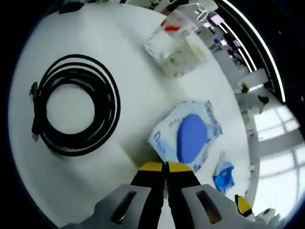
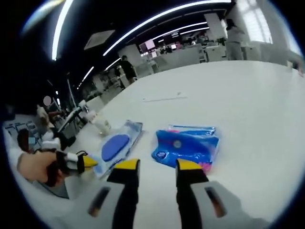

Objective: Arrange the tabletop items into an orderly group along one side of the table until the central work area is clear of visible clutter.

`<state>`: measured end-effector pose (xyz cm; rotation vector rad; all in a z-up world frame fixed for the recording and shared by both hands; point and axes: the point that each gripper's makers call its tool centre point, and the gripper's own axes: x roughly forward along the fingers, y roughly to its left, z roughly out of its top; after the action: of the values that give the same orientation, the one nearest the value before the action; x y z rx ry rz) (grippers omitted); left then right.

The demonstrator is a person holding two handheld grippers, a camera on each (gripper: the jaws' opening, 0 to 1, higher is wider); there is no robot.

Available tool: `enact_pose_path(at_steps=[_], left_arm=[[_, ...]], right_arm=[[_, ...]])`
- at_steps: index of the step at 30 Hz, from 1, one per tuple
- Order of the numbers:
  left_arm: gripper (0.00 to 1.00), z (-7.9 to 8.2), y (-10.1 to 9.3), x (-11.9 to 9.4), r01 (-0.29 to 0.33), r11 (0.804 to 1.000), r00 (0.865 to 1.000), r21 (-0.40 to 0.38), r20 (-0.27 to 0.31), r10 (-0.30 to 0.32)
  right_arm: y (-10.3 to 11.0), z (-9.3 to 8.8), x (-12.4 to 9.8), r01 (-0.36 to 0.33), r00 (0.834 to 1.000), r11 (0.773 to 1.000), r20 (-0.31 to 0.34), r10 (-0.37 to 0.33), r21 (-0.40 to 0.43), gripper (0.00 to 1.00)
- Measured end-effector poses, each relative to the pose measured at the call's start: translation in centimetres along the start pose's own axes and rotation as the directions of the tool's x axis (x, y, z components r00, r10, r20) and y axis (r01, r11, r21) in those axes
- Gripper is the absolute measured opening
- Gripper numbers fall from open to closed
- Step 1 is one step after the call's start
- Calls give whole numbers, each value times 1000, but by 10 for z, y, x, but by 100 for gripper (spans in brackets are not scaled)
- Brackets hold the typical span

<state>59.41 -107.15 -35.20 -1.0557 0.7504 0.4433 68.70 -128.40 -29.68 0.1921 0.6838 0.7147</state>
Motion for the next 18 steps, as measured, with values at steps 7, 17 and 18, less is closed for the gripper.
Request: enact_pose_path(at_steps=[7, 17, 18], left_arm=[[0, 1, 5, -3, 2, 999, 1000, 47, -17, -1], [0, 1, 13, -4, 3, 990, 998, 138, -66, 6], [0, 2, 14, -4, 4, 988, 998, 154, -70, 7]], right_arm=[[30, 19, 22, -112, 994, 992, 1, 112, -56, 33], [55, 79, 62, -131, 966, 988, 212, 145, -78, 33], [61, 83, 64, -154, 959, 986, 230, 166, -67, 31]])
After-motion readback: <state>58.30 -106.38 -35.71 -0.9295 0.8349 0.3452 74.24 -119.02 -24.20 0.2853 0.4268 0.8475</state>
